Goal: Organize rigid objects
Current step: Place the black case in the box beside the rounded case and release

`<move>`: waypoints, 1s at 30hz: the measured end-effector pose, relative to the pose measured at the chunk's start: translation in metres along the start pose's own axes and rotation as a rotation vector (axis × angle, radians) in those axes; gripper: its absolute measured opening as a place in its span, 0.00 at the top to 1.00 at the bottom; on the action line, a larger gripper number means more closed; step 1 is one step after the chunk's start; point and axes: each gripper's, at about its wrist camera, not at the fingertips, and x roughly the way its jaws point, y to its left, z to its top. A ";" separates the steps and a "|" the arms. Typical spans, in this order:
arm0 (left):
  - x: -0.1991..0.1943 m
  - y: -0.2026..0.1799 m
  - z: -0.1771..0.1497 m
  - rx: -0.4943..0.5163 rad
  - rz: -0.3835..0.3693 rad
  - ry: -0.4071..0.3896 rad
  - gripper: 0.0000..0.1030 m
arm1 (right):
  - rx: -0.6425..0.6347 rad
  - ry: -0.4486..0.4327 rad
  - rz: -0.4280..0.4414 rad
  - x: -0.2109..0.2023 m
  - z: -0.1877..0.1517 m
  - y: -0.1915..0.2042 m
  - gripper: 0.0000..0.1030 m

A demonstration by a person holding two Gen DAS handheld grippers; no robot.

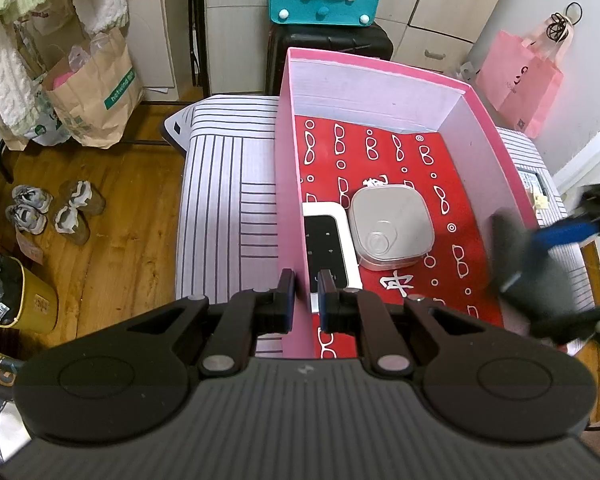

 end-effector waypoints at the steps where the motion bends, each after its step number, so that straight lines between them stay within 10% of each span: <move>1: 0.000 0.000 0.000 0.004 0.002 -0.001 0.90 | -0.018 0.047 0.017 0.011 0.004 0.000 0.35; 16: -0.006 0.006 -0.001 -0.009 -0.036 -0.025 0.90 | -0.080 0.353 0.090 0.095 0.025 -0.007 0.35; 30: -0.002 -0.006 -0.004 0.076 0.021 -0.012 0.92 | -0.169 0.301 -0.082 0.087 0.024 -0.018 0.35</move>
